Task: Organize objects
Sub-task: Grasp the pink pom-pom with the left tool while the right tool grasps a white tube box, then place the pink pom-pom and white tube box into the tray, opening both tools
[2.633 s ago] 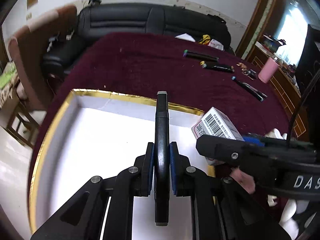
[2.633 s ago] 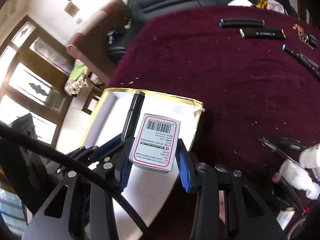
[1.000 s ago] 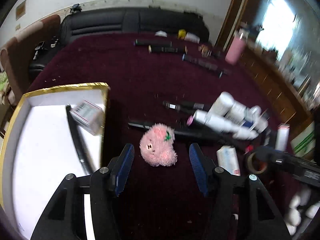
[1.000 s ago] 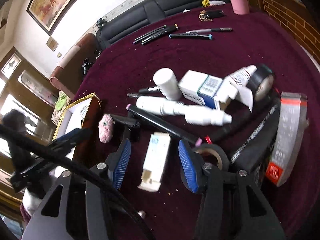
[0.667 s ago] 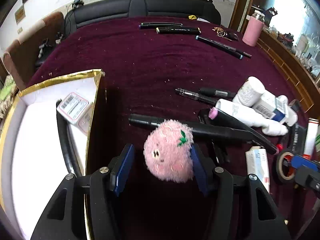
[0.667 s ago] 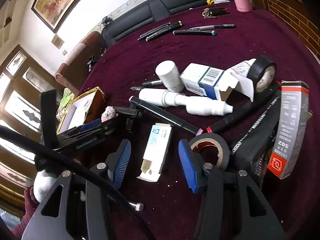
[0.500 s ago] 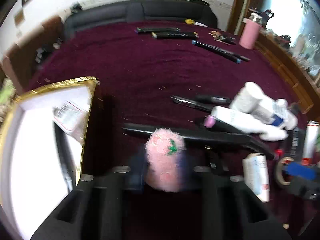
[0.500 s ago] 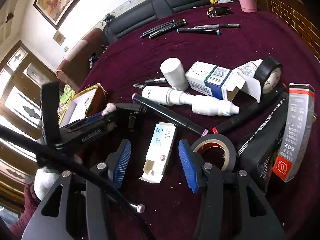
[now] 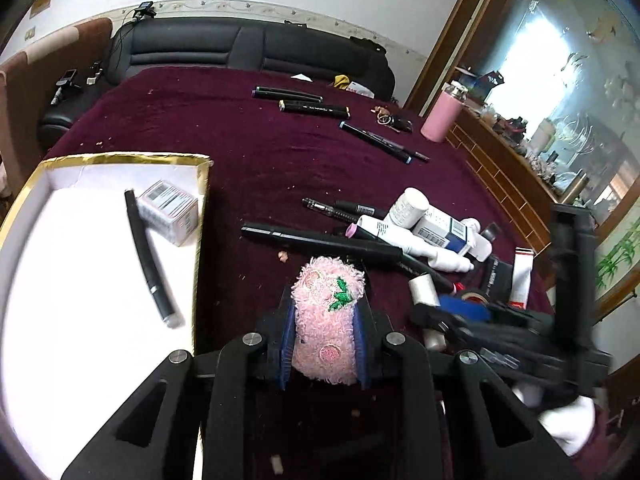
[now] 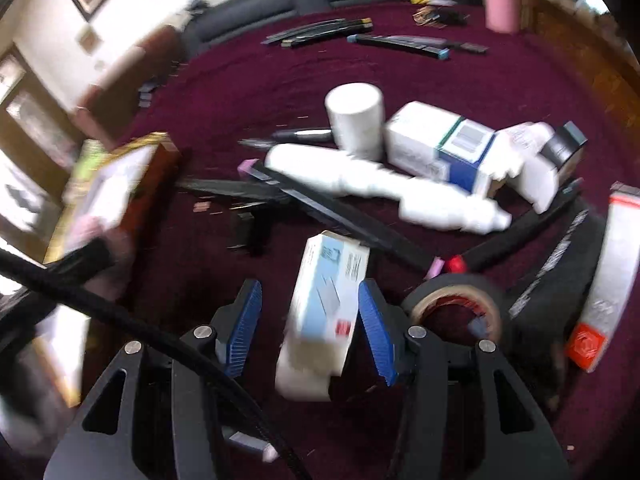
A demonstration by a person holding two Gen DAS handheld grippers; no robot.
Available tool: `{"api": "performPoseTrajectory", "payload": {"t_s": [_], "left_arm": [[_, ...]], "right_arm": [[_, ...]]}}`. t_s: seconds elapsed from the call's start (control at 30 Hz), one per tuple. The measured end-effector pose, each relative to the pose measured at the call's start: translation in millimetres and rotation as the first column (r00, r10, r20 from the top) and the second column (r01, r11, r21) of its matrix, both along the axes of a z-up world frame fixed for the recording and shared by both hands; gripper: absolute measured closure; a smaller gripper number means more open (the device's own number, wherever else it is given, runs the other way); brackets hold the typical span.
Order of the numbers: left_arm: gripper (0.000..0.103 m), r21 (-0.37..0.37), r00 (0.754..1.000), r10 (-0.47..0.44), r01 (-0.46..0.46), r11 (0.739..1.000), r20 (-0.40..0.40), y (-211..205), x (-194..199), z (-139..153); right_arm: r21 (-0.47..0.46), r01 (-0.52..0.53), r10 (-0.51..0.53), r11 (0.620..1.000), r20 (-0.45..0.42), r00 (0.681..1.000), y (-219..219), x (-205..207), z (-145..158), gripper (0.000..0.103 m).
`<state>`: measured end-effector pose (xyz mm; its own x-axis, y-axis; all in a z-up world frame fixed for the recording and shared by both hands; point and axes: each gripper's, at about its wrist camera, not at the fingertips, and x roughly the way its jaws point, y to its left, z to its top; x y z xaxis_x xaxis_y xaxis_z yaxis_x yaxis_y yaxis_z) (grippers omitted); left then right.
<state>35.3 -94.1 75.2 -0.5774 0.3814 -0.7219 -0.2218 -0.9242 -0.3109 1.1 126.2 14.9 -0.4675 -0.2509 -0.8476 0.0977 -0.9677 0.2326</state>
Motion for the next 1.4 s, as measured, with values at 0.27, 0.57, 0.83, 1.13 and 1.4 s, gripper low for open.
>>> {"api": "performPoseTrajectory", "payload": {"t_s": [0.27, 0.57, 0.83, 1.13, 1.4], "left_arm": [[0.082, 0.053, 0.999, 0.037, -0.037, 0.998, -0.004, -30.8, 13.9, -3.2], [0.082, 0.114, 0.997, 0.079, -0.078, 0.99, -0.002, -62.3, 27.7, -11.2], [0.082, 0.135, 0.991, 0.13, -0.127, 0.983, -0.012, -99.1, 34.4, -2.4], [0.082, 0.035, 0.982, 0.182, -0.18, 0.983, -0.052, -145.2, -3.4, 32.7], [0.082, -0.057, 0.978, 0.196, -0.192, 0.98, 0.066, -177.0, -90.4, 12.7]], "right_arm": [[0.17, 0.037, -0.03, 0.985, -0.041, 0.999, -15.4, 4.3, -7.2, 0.071], [0.189, -0.007, 0.014, 0.982, -0.036, 0.999, -8.1, 21.1, -4.6, 0.087], [0.041, -0.051, 0.052, 0.998, -0.021, 0.998, -4.7, 22.2, 16.4, 0.091], [-0.349, -0.261, 0.258, 0.9, -0.057, 0.964, -70.7, -7.7, 90.2, 0.09], [-0.389, -0.295, 0.335, 0.873, 0.038, 0.941, -184.4, -66.9, 65.1, 0.09]]}}
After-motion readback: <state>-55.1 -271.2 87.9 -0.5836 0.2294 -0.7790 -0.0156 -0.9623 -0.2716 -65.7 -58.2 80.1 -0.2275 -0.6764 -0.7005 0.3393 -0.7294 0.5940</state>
